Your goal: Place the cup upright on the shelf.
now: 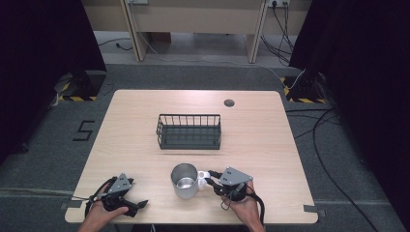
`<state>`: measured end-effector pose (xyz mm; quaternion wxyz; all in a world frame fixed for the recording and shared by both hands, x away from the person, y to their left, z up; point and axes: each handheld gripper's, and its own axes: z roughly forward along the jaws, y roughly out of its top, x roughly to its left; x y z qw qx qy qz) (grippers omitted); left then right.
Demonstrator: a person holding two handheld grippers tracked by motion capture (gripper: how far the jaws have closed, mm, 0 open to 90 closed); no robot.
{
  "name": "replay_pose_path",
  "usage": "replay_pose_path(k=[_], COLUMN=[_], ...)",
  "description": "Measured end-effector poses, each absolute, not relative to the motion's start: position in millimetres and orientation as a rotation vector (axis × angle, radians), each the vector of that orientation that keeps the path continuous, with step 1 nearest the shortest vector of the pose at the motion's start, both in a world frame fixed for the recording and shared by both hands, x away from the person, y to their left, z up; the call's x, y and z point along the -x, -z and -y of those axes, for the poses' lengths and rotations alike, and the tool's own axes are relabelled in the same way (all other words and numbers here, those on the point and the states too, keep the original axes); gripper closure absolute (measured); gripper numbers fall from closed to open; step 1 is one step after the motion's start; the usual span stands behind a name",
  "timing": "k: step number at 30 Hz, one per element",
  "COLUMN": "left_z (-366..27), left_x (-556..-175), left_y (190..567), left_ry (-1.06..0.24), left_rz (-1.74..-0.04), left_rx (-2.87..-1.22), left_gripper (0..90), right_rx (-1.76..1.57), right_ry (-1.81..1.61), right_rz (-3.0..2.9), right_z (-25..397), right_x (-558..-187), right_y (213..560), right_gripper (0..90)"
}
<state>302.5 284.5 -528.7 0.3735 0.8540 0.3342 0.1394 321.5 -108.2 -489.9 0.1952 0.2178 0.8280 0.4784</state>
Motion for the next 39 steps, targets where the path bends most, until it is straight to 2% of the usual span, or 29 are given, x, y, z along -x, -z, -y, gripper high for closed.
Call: replay_pose_path(k=[4,8,9,10,11,12,16,17,20,39], left_z=[-284.4,-284.4,-284.4,-284.4,-284.4,-284.4,-284.4,-284.4,-284.4,-284.4], left_x=[-302.5,-302.5,-302.5,-302.5,-302.5,-302.5,-302.5,-302.5,-302.5,-302.5], left_y=[528.8,528.8,528.8,528.8,528.8,528.8,528.8,528.8,528.8,528.8], left_ry=[-0.357,-0.357,-0.357,-0.357,-0.357,-0.357,-0.357,-0.357,-0.357,-0.357], left_rz=[-0.857,-0.857,-0.857,-0.857,-0.857,-0.857,-0.857,-0.857,-0.857,-0.857], left_rx=[-2.186,-2.186,-2.186,-2.186,-2.186,-2.186,-2.186,-2.186,-2.186,-2.186], left_gripper=[0.0,0.0,0.0,0.0,0.0,0.0,0.0,0.0,0.0,0.0], right_rx=[-0.643,-0.660,-0.679,-0.679,-0.687,-0.687,-0.699,-0.695,-0.688,-0.570], right_ry=[-1.365,-1.380,-1.390,-1.390,-1.407,-1.407,-1.490,-1.512,-1.510,-1.577], right_rz=[-2.318,-2.328,-2.326,-2.326,-2.316,-2.316,-2.271,-2.256,-2.256,-2.297], right_z=[109.9,111.0,111.4,111.4,112.1,112.1,111.4,108.8,102.3,61.3], right_x=[-314.9,-307.5,-304.3,-304.3,-302.8,-302.8,-300.1,-298.6,-297.2,-310.0], right_y=[490.8,489.5,487.4,487.4,484.8,484.8,478.5,476.7,475.5,469.1], right_gripper=[71.6,67.0,57.8,57.8,47.9,47.9,30.2,23.3,15.6,15.0])
